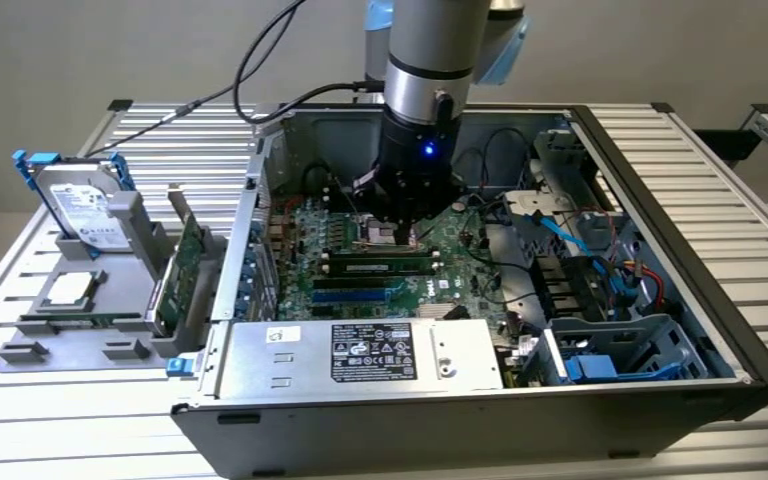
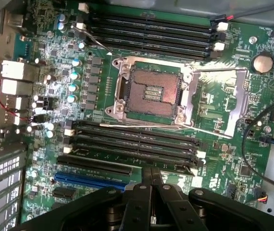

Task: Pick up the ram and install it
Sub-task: 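Press down the ram until it locks into place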

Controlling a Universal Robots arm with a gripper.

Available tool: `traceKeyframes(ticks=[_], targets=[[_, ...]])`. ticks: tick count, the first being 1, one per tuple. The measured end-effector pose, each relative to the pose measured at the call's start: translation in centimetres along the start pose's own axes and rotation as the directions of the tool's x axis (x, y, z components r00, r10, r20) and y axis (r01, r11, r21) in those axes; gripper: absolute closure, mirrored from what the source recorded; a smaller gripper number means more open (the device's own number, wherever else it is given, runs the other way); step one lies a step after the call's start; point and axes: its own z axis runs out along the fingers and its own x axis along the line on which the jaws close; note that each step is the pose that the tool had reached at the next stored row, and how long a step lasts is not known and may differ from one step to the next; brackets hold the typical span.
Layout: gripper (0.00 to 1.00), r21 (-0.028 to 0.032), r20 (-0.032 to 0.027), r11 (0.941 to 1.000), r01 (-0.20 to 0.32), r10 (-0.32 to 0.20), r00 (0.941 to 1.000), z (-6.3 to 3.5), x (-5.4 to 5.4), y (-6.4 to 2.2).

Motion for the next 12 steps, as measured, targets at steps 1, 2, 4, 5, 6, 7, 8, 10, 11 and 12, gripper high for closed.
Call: traceKeyframes(ticks=[1,2,4,5,6,7,8,10,11,12], targets=[[0.89,-0.0010,0.0000,0.9999,-0.016,0.016,0.9999,0.02,0.00,0.00],[0.89,-0.0020,0.0000,0.9995,-0.032,0.032,0.9995,0.03,-0.01,0.01],[0.89,-0.0025,-0.0001,0.9991,-0.041,0.041,0.9992,0.05,0.21,0.03],[0.89,-0.0023,-0.0001,0.9991,-0.041,0.041,0.9992,0.04,0.21,0.02],[0.89,-0.0023,-0.0001,0.9992,-0.041,0.041,0.9992,0.04,0.21,0.02],[0.89,-0.0023,-0.0001,0.9991,-0.041,0.041,0.9991,0.04,0.22,0.02],[0.89,-0.0023,-0.0001,0.9991,-0.041,0.041,0.9992,0.04,0.22,0.02],[0.89,-0.0023,-0.0001,0.9991,-0.041,0.041,0.9991,0.04,0.22,0.02],[0.89,-0.0023,-0.0001,0.9991,-0.041,0.041,0.9991,0.04,0.22,0.02],[0.89,-0.0023,-0.0001,0.9991,-0.041,0.041,0.9991,0.04,0.22,0.02]])
